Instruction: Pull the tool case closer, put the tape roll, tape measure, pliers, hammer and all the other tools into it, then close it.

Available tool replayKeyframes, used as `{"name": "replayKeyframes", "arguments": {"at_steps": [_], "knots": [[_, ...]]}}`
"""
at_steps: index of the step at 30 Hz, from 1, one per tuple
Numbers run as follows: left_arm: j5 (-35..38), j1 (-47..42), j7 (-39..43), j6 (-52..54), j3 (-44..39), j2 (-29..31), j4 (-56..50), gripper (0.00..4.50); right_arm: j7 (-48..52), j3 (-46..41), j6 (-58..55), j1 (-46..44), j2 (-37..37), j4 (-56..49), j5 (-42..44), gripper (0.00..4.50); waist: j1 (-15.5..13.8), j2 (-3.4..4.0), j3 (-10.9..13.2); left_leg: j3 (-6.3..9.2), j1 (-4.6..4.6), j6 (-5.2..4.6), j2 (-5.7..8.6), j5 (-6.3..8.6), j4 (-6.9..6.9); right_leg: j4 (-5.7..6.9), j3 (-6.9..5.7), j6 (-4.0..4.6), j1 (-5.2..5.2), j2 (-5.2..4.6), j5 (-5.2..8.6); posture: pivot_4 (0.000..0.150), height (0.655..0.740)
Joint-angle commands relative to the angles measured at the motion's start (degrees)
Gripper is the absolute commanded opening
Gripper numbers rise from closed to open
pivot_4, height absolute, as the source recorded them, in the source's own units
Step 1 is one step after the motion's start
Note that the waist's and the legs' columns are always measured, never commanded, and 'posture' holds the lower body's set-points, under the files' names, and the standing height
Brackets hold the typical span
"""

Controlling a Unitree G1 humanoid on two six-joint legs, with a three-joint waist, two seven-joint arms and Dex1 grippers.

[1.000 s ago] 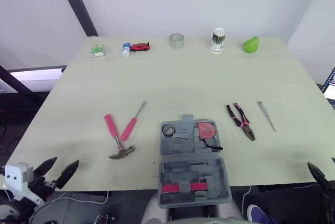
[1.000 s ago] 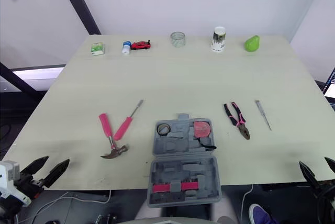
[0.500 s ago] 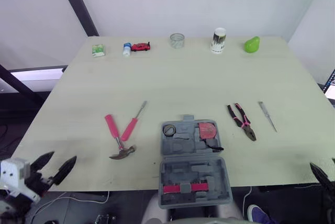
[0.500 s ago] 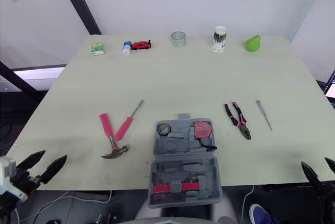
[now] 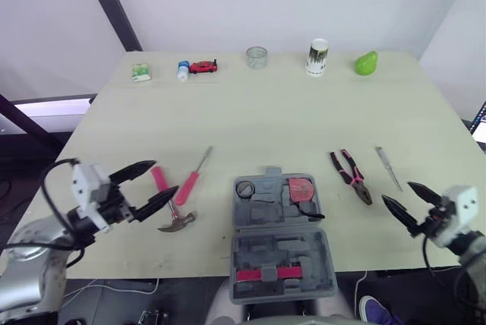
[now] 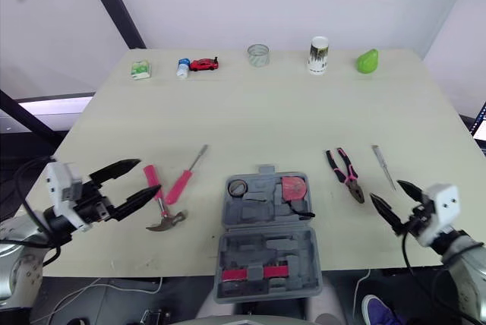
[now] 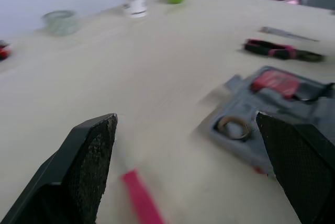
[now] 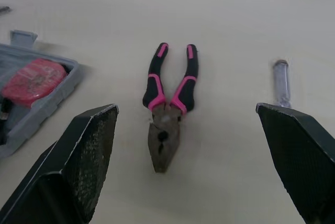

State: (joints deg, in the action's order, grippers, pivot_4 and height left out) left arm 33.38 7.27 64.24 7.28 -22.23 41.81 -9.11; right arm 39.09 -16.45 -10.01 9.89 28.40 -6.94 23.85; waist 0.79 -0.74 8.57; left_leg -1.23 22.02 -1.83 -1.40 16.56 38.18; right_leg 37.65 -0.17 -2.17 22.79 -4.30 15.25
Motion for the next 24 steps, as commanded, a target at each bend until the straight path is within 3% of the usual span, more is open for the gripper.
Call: {"name": "replayKeyframes", "arguments": {"at_steps": [1, 9, 17, 20, 21, 22, 24], "knots": [[1.99, -1.37, 4.09, 1.53, 2.87, 2.41, -4.92, 4.50, -3.94, 3.75, -1.94, -2.45, -0.58, -0.53, -4.28, 4.43, -0.05, 0.05, 0.03, 0.00, 0.02, 0.00, 0.01, 0.00, 0.00, 0.00, -0.01, 0.00, 0.01, 0.01, 0.00, 0.150, 0.7400], [3.21, -6.82, 9.06, 4.82, 9.95, 5.43, -11.55, 4.50, -8.39, 8.68, -4.46, -7.82, -2.86, 5.28, -8.78, 4.43, -0.17, 0.06, 0.06, 0.04, 0.11, -0.04, 0.11, -0.02, 0.09, 0.01, -0.12, -0.23, 0.00, 0.16, -0.13, 0.150, 0.7400], [7.29, -13.46, 8.83, 9.95, 13.38, 5.31, -15.76, 4.50, -10.31, 10.72, -3.77, -10.36, -5.99, 10.53, -10.64, 4.43, -0.07, 0.07, 0.12, 0.00, 0.01, -0.05, 0.11, -0.03, 0.18, 0.22, -0.16, -0.28, -0.01, 0.75, -0.13, 0.150, 0.7400], [7.90, -15.01, 8.04, 10.71, 13.50, 4.41, -15.01, 4.50, -11.25, 10.63, -1.76, -11.08, -6.77, 14.11, -11.73, 3.66, 0.08, 0.05, 0.11, -0.03, -0.04, -0.05, 0.10, -0.03, 0.19, 0.24, -0.10, -0.29, -0.02, 0.85, -0.13, 0.150, 0.7400], [7.56, -15.31, 8.21, 10.56, 13.67, 4.44, -14.67, 4.50, -11.34, 10.64, -1.28, -10.95, -7.01, 14.61, -11.83, 3.26, 0.12, 0.03, 0.10, -0.03, -0.05, -0.05, 0.10, -0.03, 0.19, 0.24, -0.09, -0.29, -0.03, 0.88, -0.13, 0.150, 0.7400], [7.27, -15.47, 8.35, 10.45, 13.76, 4.48, -14.43, 4.50, -11.36, 10.73, -0.91, -10.76, -7.18, 14.82, -11.91, 2.55, 0.12, 0.03, 0.10, -0.04, -0.06, -0.05, 0.08, -0.03, 0.19, 0.24, -0.04, -0.29, -0.03, 0.95, -0.13, 0.150, 0.7400], [6.95, -15.62, 8.54, 10.21, 13.70, 4.47, -13.96, 4.50, -11.33, 11.21, -0.55, -10.11, -7.61, 14.44, -12.06, 2.02, 0.10, 0.02, 0.09, -0.03, -0.06, -0.05, 0.07, -0.03, 0.19, 0.24, -0.03, -0.29, -0.03, 1.00, -0.13, 0.150, 0.7400]]}}
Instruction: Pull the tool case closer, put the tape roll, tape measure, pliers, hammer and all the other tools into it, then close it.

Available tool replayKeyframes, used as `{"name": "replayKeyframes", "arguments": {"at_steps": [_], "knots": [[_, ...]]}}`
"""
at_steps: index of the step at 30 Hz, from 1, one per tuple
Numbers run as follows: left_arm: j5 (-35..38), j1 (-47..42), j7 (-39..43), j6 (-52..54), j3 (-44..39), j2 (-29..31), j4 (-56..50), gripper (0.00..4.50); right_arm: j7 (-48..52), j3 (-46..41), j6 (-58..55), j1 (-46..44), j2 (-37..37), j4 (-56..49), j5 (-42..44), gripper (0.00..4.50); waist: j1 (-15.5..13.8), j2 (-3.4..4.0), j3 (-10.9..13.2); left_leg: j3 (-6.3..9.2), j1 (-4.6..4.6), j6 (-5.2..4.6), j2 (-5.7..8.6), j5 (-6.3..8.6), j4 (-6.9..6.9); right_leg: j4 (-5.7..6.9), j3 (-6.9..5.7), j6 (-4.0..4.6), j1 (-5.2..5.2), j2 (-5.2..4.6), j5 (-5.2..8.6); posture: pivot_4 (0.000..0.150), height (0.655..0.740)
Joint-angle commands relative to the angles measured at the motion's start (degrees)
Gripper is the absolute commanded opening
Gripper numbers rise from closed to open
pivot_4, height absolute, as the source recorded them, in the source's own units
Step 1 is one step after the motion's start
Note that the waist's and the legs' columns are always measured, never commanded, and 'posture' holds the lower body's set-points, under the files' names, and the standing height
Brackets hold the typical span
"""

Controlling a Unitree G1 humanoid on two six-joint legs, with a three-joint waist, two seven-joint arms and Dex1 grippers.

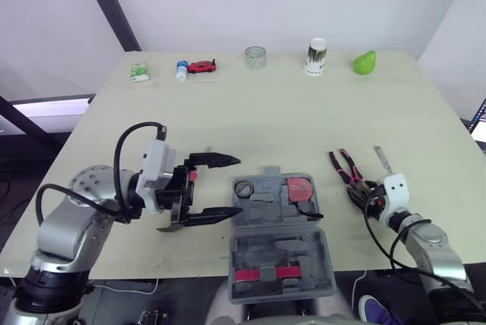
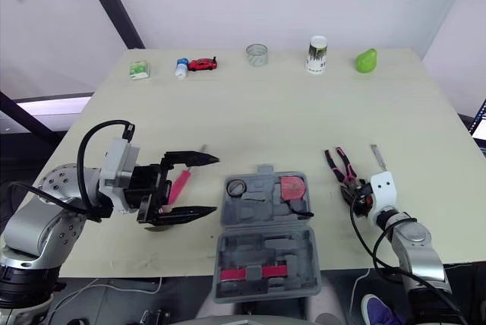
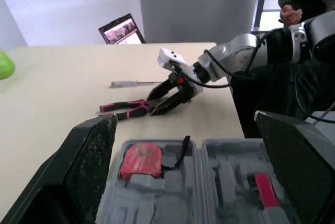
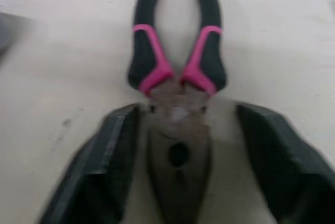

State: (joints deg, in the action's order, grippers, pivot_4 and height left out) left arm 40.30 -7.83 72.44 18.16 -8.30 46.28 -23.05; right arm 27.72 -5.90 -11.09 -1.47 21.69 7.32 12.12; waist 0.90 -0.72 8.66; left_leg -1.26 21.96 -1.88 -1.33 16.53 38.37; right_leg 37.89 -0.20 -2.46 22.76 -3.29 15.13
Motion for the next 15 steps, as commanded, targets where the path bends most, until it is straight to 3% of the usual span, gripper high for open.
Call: {"name": "replayKeyframes", "arguments": {"at_steps": [1, 3, 8, 12, 15], "knots": [[-0.17, -0.57, 0.41, -0.86, -0.23, -0.02, 0.20, 4.50, 0.00, 0.78, 0.68, 1.41, -1.12, 0.08, -0.44, 1.47, -0.01, 0.00, 0.00, 0.01, 0.00, 0.00, -0.04, 0.00, 0.00, 0.00, 0.02, 0.00, 0.00, 0.08, 0.00, 0.150, 0.7400], [-0.41, -0.72, 0.44, -1.10, -0.14, -0.15, 0.53, 4.50, -0.14, 0.83, 0.99, 1.36, -1.33, 0.29, -0.61, 0.99, -0.01, 0.00, 0.00, 0.01, -0.03, 0.00, -0.11, 0.00, 0.00, 0.02, 0.03, 0.01, 0.00, 0.12, 0.00, 0.150, 0.7400], [-1.17, -0.87, 0.15, -1.91, 0.16, -0.96, 0.88, 4.50, 0.16, 0.38, 2.61, 0.76, -0.39, 0.35, -1.16, 0.99, -0.04, 0.00, 0.00, -0.01, -0.05, 0.00, -0.14, 0.00, 0.00, 0.03, 0.06, 0.02, -0.01, 0.16, 0.00, 0.150, 0.7400], [-1.51, -0.71, -0.08, -2.95, 0.02, -1.69, 1.27, 4.50, 3.90, 0.04, 4.85, 0.28, 4.32, -1.91, -1.97, 0.99, -0.15, 0.04, 0.03, -0.03, -0.03, 0.01, -0.12, 0.00, 0.01, 0.02, 0.08, 0.01, 0.00, 0.14, 0.00, 0.150, 0.7400], [-0.01, -0.03, -0.25, -2.22, -0.95, -2.08, 1.18, 4.50, 12.49, 0.75, 3.06, -0.01, 11.22, -7.35, -0.15, 0.99, -0.26, 0.12, 0.09, -0.03, 0.00, 0.01, -0.12, 0.00, 0.02, 0.01, 0.06, 0.01, 0.01, 0.14, 0.00, 0.150, 0.7400]]}}
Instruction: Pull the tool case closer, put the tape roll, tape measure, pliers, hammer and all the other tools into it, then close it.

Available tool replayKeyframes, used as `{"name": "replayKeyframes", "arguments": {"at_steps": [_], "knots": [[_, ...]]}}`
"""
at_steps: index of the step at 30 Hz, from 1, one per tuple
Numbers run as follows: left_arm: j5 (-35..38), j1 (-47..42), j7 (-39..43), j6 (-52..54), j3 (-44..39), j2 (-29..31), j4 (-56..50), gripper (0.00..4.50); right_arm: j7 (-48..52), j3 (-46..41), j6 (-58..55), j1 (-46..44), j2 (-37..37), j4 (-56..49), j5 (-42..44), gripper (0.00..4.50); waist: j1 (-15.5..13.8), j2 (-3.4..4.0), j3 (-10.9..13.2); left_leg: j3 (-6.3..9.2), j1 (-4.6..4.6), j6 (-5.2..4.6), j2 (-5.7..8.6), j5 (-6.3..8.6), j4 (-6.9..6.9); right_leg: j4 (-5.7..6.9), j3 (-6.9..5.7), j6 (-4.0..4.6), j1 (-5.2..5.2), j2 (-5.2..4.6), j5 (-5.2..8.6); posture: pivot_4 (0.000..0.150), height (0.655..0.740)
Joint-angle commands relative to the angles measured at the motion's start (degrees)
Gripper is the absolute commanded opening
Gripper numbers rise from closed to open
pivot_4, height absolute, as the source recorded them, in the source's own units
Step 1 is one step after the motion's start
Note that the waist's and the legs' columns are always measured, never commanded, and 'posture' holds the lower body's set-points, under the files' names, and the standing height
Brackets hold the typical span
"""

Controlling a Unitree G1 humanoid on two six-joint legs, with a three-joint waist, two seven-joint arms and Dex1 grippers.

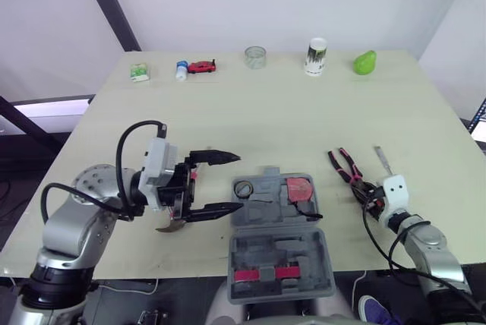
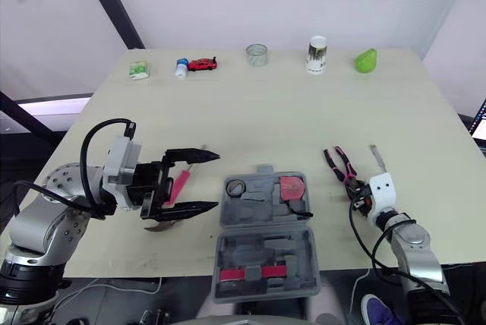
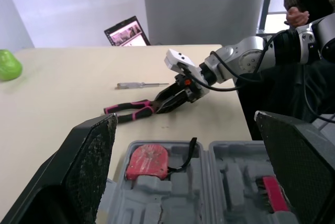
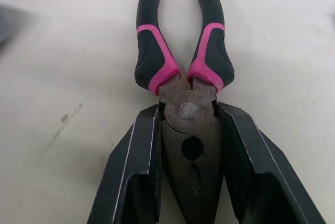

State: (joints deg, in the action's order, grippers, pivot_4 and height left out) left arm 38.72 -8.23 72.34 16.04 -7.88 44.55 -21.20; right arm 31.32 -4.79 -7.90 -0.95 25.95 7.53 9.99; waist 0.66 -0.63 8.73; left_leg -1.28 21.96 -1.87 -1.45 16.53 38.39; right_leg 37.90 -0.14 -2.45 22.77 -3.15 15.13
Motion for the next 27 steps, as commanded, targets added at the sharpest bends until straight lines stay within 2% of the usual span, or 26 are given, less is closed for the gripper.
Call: {"name": "replayKeyframes", "arguments": {"at_steps": [1, 3, 6, 11, 18, 23, 27], "knots": [[1.89, 0.65, 0.07, 0.02, -1.76, -0.18, -0.54, 4.50, 11.24, -0.31, -1.05, -1.09, 9.12, -9.37, 2.65, 0.99, 0.00, 0.01, 0.04, 0.00, 0.00, 0.00, 0.01, 0.00, 0.00, 0.00, 0.01, 0.00, 0.00, -0.01, 0.00, 0.150, 0.7400], [1.61, 1.18, 1.03, -0.42, -2.31, 0.46, 0.12, 4.50, 14.58, 0.04, -3.35, -2.34, 12.09, -12.41, 3.75, 0.99, 0.22, 0.35, 0.30, -0.03, 0.01, 0.00, 0.00, 0.00, 0.03, 0.01, 0.05, -0.01, 0.01, 0.00, 0.00, 0.150, 0.7400], [1.91, 1.66, 2.43, -0.46, -3.34, 1.43, 1.59, 4.50, 19.70, 2.99, -7.32, -5.05, 16.67, -16.79, 4.30, 0.99, 0.32, 0.31, 0.33, -0.05, -0.02, -0.01, 0.00, 0.00, 0.03, 0.01, 0.08, -0.02, 0.02, 0.07, -0.01, 0.150, 0.7400], [-0.20, 1.86, 7.21, -2.84, -2.80, 3.15, 5.78, 4.50, 28.01, 9.31, -13.08, -11.31, 20.23, -24.38, 6.59, 0.99, -0.02, 0.22, 0.40, 0.07, 0.03, 0.00, 0.00, 0.00, 0.03, 0.01, -0.05, 0.01, 0.02, 0.15, 0.00, 0.150, 0.7400], [-0.05, 3.43, 12.52, -4.58, -5.99, 5.93, 11.12, 4.50, 30.45, 21.95, -15.87, -16.66, 18.38, -31.53, 1.72, 0.99, -0.06, 0.00, 0.59, 0.08, 0.09, 0.00, -0.06, 0.00, 0.05, -0.07, -0.09, 0.00, 0.03, 0.05, 0.00, 0.150, 0.7400], [-1.66, 4.92, 17.25, -8.03, -7.13, 8.18, 15.21, 4.50, 31.89, 32.42, -21.62, -24.83, 18.05, -30.00, -7.01, 0.99, 0.06, -0.03, 0.67, 0.06, 0.11, 0.00, -0.05, 0.00, 0.16, -0.02, -0.09, 0.00, 0.06, 0.01, 0.00, 0.150, 0.7400], [-2.01, 5.49, 19.08, -9.03, -7.72, 9.72, 17.16, 4.50, 31.40, 37.06, -24.93, -29.35, 15.44, -28.41, -10.91, 0.99, 0.00, -0.06, 0.68, 0.12, 0.11, 0.00, -0.06, 0.00, 0.16, 0.01, -0.15, 0.01, 0.07, 0.02, 0.00, 0.150, 0.7400]]}}
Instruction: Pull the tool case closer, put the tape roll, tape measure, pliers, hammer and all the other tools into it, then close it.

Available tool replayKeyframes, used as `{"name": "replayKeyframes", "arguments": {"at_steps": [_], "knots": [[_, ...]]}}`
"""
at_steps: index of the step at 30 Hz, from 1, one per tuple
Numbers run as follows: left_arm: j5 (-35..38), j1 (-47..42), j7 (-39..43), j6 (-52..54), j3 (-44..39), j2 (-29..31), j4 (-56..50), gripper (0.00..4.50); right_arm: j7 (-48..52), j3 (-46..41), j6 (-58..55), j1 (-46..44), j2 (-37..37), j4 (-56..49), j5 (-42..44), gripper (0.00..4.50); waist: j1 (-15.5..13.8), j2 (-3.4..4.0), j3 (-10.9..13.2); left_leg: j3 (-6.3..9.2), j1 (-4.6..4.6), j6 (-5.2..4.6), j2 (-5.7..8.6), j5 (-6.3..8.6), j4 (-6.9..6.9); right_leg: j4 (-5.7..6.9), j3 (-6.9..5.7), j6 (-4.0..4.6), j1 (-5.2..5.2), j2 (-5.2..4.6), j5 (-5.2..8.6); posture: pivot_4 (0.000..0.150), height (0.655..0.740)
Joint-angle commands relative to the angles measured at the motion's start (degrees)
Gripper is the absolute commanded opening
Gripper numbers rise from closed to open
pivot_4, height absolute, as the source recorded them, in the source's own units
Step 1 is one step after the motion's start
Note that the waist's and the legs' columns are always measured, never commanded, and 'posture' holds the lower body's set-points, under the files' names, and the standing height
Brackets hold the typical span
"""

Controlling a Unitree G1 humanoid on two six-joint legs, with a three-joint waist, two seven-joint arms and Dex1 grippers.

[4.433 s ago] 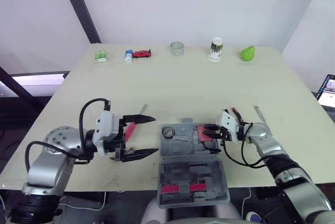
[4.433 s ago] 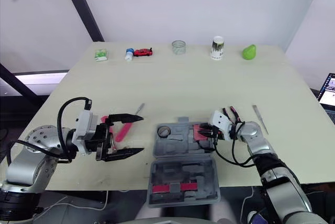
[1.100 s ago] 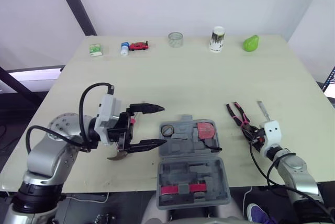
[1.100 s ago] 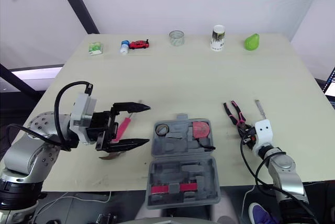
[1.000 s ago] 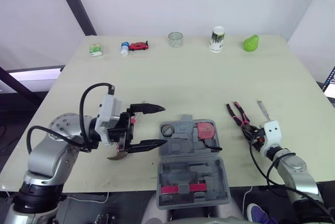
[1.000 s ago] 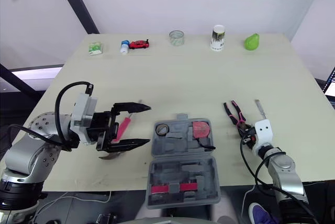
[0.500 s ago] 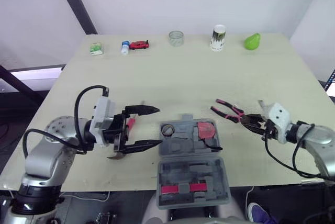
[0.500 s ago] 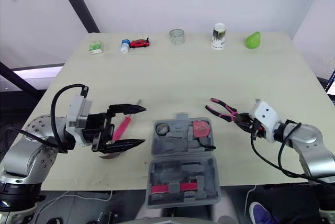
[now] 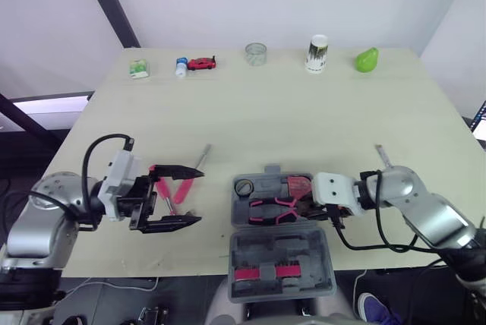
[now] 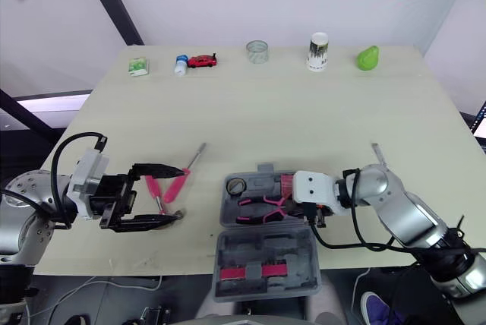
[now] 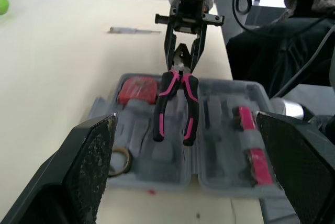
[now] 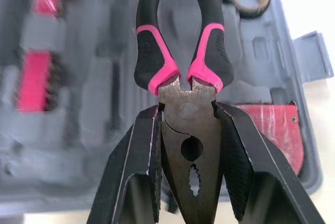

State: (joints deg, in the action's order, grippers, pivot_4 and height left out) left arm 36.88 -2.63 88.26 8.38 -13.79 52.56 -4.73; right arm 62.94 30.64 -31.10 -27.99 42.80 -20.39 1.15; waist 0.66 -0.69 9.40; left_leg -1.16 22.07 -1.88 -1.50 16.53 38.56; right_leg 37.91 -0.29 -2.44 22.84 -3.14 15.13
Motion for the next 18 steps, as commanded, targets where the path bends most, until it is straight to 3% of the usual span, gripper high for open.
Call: {"name": "replayKeyframes", "arguments": {"at_steps": [1, 7, 18], "knots": [[-0.27, -0.26, 3.26, -1.44, -1.75, 2.02, 1.02, 4.50, -0.06, 2.33, -2.44, -2.95, -1.81, -0.27, -2.71, 0.99, -0.04, 0.00, 0.01, 0.02, 0.03, 0.00, 0.00, 0.00, 0.00, 0.00, -0.01, 0.00, 0.02, 0.01, 0.00, 0.150, 0.7400], [-1.16, 1.55, 4.24, -6.85, -0.79, 5.34, 4.50, 4.50, -0.11, 7.11, -5.97, -6.47, -4.52, 1.77, -7.23, 0.99, 0.11, 0.00, 0.00, 0.01, 0.78, 0.04, 0.01, -0.03, 0.18, 0.14, -0.01, 0.00, 0.69, 0.01, -0.02, 0.150, 0.7400], [-0.43, 2.65, 4.24, -9.40, 0.28, 5.61, 4.74, 4.50, -0.68, 10.22, -8.50, -8.76, -10.88, 3.10, -9.57, 0.99, 0.24, -0.01, 0.00, 0.01, 0.77, 0.04, 0.02, -0.02, 0.20, 0.20, -0.03, 0.00, 0.69, 0.03, -0.02, 0.150, 0.7400]]}}
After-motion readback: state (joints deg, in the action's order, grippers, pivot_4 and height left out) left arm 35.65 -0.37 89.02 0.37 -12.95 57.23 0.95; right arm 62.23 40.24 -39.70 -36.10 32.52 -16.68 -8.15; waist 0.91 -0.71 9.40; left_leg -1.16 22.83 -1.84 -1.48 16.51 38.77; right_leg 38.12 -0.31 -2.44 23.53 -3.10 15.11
